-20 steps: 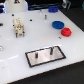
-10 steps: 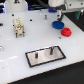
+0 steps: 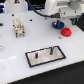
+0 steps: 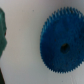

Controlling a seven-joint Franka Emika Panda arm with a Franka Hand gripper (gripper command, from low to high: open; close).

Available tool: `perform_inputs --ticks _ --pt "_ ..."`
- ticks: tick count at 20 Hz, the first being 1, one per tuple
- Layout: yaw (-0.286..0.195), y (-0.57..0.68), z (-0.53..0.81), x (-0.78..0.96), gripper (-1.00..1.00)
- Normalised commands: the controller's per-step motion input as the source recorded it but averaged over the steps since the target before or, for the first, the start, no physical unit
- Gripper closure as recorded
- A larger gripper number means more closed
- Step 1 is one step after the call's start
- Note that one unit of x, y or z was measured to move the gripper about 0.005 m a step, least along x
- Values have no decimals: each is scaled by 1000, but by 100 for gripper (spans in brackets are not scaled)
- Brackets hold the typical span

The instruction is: Insert the blue gear onto the right peg, followed by the red gear

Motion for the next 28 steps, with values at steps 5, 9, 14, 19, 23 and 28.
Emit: perform_inputs --ticks 5,9,14,19,23,28 --pt "0 -135 21 -356 -100" --pt "0 -338 0 -630 -100" --pt "0 -145 -2 -189 -100" --pt "0 -119 -395 -177 -100" --pt "0 -26 -391 -130 -100" --pt "0 10 -251 -106 100"
